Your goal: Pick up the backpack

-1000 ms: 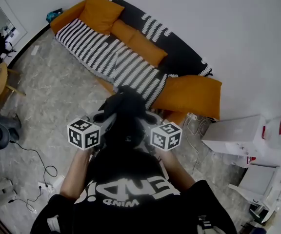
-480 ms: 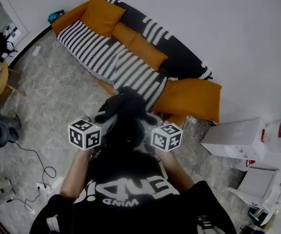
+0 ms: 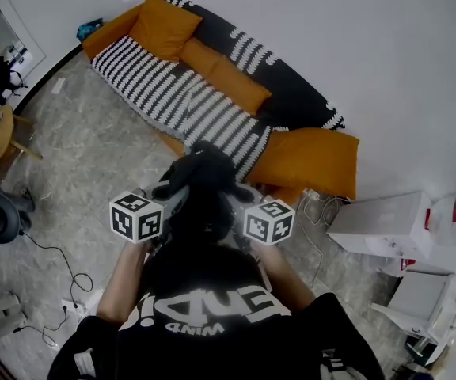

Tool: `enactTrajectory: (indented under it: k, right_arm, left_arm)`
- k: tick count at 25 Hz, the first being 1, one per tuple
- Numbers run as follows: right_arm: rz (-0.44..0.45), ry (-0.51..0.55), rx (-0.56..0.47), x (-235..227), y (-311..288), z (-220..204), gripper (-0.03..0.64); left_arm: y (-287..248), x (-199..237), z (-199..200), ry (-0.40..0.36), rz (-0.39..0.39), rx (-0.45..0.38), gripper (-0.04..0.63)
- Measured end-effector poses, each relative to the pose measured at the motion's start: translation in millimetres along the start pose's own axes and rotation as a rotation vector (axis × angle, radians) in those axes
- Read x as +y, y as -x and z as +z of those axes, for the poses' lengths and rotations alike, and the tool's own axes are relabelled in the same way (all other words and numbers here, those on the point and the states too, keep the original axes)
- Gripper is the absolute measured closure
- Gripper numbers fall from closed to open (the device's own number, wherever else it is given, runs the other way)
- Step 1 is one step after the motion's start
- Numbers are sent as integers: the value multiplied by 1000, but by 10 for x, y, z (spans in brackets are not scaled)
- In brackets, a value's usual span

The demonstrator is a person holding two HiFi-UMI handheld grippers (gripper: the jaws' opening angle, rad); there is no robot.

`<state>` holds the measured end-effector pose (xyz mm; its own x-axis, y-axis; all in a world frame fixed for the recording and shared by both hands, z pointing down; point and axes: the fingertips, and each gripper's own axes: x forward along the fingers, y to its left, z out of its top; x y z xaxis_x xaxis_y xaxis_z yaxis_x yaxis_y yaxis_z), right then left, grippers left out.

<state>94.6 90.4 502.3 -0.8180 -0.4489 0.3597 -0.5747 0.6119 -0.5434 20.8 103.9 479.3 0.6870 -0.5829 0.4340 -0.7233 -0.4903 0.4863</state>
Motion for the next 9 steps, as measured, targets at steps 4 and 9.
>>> enactTrajectory:
  k: [4,9]
  right_arm:
    - [-7,-3,3,-26,-37,16,598]
    - [-19,-10,5,-93,-75,29,597]
  left_arm:
    - [-25,45,25,6,8,1,560]
    - [-84,90,34,7,16,12,560]
